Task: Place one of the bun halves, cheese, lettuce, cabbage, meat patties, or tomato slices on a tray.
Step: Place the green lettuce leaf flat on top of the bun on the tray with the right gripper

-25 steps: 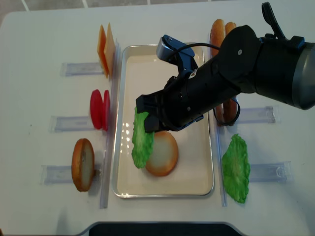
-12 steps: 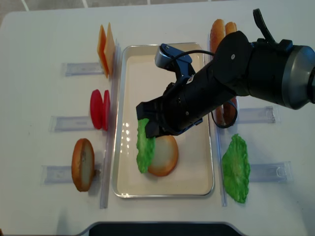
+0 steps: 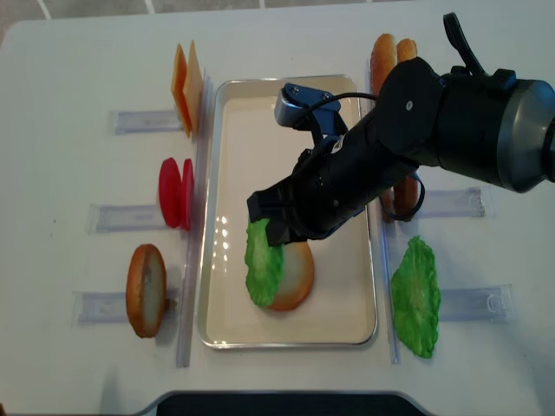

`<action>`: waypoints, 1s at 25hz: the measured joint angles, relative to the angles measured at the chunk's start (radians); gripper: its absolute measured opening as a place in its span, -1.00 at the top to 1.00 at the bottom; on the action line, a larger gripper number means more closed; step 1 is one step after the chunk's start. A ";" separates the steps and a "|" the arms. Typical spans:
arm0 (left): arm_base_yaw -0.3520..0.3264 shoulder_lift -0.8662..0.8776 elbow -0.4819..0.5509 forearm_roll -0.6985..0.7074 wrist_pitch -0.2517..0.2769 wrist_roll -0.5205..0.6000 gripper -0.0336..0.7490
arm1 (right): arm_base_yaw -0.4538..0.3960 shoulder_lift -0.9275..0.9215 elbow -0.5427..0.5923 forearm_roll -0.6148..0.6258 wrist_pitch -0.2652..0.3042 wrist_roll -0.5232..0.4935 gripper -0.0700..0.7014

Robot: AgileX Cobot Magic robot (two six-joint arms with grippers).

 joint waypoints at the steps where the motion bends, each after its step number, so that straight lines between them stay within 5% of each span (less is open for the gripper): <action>1: 0.000 0.000 0.000 0.000 0.000 0.000 0.92 | 0.000 0.000 0.000 -0.016 -0.001 0.009 0.66; 25: 0.000 0.000 0.000 -0.001 0.000 0.000 0.92 | 0.000 0.000 0.019 -0.200 -0.035 0.070 0.66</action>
